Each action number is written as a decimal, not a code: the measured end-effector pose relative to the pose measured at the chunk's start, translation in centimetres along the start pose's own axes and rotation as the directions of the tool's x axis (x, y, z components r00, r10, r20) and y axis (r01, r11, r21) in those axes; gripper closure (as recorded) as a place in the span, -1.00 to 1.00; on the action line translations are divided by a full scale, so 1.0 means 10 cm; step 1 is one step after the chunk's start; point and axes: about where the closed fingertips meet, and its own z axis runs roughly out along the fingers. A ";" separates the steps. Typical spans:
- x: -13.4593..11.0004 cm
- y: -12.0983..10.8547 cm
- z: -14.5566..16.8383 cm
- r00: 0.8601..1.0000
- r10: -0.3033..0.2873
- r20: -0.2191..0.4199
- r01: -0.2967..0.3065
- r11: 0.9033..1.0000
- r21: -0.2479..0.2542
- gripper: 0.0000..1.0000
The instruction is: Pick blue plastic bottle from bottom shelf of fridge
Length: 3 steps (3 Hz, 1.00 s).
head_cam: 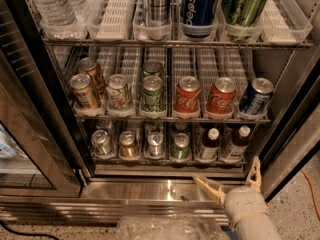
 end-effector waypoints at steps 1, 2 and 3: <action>0.22 0.00 0.00 0.998 0.051 0.028 -0.051 0.999 0.013 -1.00; 0.48 0.01 -0.02 0.994 0.103 0.034 -0.103 0.995 0.015 -1.00; 0.49 0.00 0.00 0.993 0.111 0.028 -0.112 0.994 0.011 -1.00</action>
Offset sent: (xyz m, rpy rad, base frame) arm -0.0067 -0.0120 -0.0582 0.1278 -0.0220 -0.0251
